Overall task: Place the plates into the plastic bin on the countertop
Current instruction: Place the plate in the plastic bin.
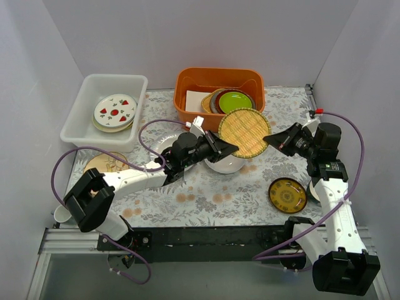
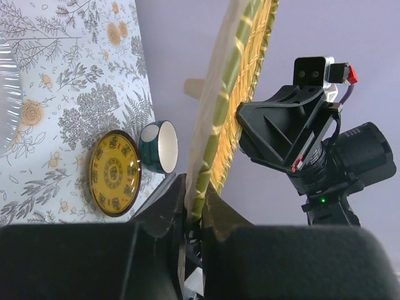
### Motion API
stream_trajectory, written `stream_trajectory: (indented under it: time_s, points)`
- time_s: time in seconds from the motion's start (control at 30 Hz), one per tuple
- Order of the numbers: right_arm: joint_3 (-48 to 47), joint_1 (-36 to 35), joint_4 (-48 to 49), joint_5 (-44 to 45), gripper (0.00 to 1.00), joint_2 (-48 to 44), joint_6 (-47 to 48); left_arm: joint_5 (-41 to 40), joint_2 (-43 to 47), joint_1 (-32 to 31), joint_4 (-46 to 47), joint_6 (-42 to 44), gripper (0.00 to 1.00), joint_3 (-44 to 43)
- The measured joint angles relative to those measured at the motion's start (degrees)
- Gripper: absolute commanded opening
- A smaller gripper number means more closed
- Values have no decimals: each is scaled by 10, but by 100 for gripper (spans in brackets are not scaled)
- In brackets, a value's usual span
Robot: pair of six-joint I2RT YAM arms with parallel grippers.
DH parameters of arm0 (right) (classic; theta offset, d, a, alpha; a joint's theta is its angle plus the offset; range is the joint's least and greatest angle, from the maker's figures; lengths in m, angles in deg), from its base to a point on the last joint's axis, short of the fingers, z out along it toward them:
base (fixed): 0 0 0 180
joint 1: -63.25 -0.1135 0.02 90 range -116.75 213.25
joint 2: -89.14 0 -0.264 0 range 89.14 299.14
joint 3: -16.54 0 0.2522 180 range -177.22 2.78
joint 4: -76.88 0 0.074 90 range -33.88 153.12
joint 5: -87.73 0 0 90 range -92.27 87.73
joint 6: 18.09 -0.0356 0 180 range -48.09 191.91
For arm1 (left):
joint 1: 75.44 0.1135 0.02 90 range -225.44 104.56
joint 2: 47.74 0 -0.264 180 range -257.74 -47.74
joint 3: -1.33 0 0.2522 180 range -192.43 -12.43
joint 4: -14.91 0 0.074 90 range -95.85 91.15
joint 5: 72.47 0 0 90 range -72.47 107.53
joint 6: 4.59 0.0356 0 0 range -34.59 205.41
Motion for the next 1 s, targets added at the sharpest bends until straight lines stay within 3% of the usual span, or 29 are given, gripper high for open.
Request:
stream_trajectory:
  time_s: [0.07,0.1,0.2,0.23,0.3,0.33,0.47,0.67,1.0]
  points:
    - [0,-1,7,-3,1,-1,-2,0,2,1,0,-2,0,0]
    - [0,-1,9,-5,6,-1,-2,-1,3,1,-1,-2,0,0]
    - [5,-1,21,-10,26,-1,-9,-3,7,1,-5,-2,0,0]
    - [8,-1,27,-13,37,-1,-12,-4,9,1,-7,0,0,0]
    - [13,-4,30,-19,46,-1,-19,-6,14,1,-12,10,0,2]
    - [14,-6,33,-22,56,-1,-19,-8,16,1,-17,14,0,4]
    - [16,-11,37,-33,76,-3,-22,-10,21,2,-32,25,0,9]
    - [19,-11,38,-35,88,-9,-20,-1,21,10,-57,40,0,8]
    - [19,-11,43,-34,90,-10,-18,8,21,50,-119,63,0,5]
